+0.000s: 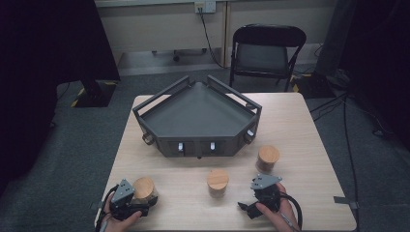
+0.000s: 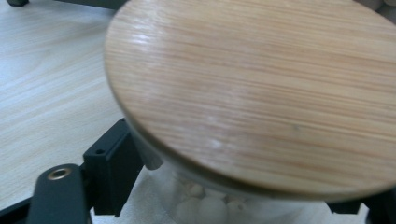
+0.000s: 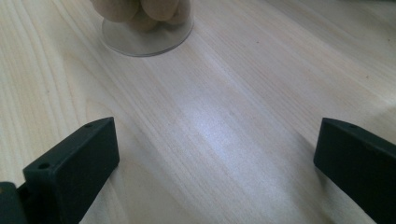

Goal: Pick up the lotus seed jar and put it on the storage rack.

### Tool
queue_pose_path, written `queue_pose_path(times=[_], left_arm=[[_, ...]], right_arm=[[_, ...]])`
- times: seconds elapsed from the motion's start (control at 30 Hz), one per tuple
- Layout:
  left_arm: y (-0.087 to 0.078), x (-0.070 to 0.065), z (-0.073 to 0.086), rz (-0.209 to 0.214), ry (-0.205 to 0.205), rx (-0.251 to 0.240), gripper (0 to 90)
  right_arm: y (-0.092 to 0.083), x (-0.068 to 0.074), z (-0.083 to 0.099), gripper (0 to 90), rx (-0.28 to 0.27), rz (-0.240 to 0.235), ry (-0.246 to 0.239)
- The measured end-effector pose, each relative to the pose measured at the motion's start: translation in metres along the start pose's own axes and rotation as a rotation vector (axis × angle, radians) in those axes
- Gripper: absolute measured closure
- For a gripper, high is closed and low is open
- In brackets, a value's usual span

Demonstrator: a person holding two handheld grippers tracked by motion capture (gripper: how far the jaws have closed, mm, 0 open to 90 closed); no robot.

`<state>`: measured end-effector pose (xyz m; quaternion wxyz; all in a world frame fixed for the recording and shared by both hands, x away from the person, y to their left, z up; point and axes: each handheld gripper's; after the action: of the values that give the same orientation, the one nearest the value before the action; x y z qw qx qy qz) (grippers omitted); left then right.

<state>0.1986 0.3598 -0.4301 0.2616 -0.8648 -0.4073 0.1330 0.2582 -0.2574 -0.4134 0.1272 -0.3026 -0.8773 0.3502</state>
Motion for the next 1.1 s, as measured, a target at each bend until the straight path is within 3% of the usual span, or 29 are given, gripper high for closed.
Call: queue_pose_path(times=[0.63,1.1], left_arm=[[0.001,-0.008,-0.001,-0.027,0.033,-0.003,25.4],[-0.004,-0.012,-0.003,-0.046,0.025,-0.009,25.7]], right_arm=[[0.0,0.0,0.0,0.0,0.0,0.0,0.0],[0.0,0.0,0.0,0.0,0.0,0.0,0.0]])
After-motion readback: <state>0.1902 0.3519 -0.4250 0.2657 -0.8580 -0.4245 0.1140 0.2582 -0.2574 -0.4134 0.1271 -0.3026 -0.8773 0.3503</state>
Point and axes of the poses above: each handheld gripper's, and its own axes: y roughly forward along the jaws, z roughly out of its underside, x roughly to its left, and after that the axes turned 3 degrees about y, right-handed
